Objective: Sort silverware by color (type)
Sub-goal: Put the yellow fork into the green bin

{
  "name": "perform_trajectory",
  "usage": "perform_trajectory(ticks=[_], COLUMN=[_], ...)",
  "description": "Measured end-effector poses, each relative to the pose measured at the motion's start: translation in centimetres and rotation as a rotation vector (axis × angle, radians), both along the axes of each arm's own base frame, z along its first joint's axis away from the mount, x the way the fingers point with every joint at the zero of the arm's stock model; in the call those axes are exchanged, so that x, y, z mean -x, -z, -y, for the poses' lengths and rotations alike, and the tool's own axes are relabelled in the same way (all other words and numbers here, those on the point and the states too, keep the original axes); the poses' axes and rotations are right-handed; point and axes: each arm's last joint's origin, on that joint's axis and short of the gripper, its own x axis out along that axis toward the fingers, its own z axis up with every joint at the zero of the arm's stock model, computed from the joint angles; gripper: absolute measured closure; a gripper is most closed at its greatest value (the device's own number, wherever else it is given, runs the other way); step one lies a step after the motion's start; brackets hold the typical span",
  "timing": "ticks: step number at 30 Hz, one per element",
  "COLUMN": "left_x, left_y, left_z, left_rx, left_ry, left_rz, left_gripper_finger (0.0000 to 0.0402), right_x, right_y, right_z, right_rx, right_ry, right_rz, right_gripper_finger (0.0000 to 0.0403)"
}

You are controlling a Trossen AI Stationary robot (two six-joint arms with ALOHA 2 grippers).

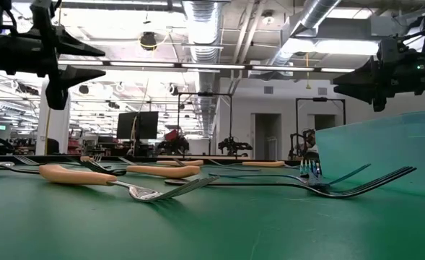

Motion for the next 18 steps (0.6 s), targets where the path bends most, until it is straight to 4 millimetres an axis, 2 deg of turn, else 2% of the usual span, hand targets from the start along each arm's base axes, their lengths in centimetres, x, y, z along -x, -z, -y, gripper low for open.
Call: perform_trajectory(ticks=[6,18], left_x=[0.12,0.21], left_y=[-0.02,-0.01], left_z=[-0.24,-0.38], left_rx=[0.006,0.010], left_ry=[-0.092,-0.151], left_rz=[0.002,0.002], left_gripper_finger=[0.0236,0.0236], right_x=[0.00,0.00], right_y=[0.00,-0.05], right_z=[0.00,-0.01], right_rx=[-0.094,-0.281], right_ry=[-0.004,-0.014], right_rz=[0.052,0.157], right_gripper_finger=[0.0241,0.0241])
